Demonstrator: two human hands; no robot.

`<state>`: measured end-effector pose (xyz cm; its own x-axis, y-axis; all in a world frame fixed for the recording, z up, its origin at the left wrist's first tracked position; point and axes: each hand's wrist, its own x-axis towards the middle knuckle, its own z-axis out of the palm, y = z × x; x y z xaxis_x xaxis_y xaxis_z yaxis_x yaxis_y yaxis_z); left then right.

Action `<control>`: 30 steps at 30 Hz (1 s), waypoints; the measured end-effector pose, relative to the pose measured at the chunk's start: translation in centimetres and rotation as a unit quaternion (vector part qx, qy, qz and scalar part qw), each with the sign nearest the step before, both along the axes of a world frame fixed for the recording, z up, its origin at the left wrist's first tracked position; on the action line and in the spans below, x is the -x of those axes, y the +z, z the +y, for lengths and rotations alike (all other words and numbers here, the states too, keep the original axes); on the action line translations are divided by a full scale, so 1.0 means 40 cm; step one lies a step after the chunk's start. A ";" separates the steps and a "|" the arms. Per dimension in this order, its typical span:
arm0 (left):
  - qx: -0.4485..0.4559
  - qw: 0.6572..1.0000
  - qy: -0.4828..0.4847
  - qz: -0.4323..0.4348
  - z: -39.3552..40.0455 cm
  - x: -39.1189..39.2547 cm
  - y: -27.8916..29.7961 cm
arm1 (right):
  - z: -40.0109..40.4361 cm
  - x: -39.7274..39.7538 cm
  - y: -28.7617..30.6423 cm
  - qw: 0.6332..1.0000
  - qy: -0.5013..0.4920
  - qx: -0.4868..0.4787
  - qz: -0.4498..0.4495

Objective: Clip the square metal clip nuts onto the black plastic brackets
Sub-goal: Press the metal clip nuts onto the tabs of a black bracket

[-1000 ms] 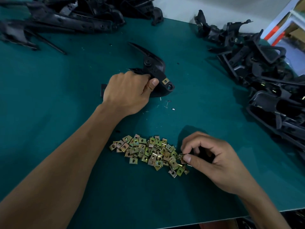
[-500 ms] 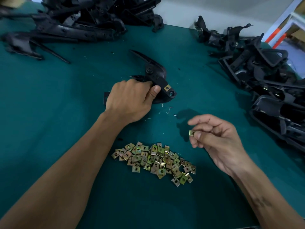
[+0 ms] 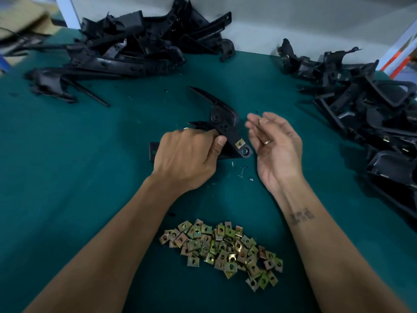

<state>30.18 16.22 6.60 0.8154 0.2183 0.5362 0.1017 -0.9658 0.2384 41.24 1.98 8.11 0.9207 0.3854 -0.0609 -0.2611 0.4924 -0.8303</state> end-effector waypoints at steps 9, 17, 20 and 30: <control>-0.016 0.999 -0.016 -0.025 -0.003 -0.006 -0.005 | 0.032 0.014 -0.011 0.990 0.125 0.038 -0.047; -0.036 0.999 0.017 -0.037 -0.001 -0.006 -0.003 | 0.042 0.020 -0.014 0.993 0.115 0.040 -0.008; -0.035 0.999 0.015 -0.036 -0.003 -0.006 -0.005 | 0.041 0.018 -0.017 0.995 0.097 0.018 0.006; -0.032 0.999 0.000 -0.034 -0.001 -0.007 -0.006 | 0.029 0.021 -0.008 0.985 0.170 -0.009 -0.024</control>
<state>30.47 16.17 6.37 0.7761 0.1817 0.6039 0.0878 -0.9794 0.1819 40.40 3.13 7.78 0.7394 0.6731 -0.0117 -0.3746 0.3970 -0.8379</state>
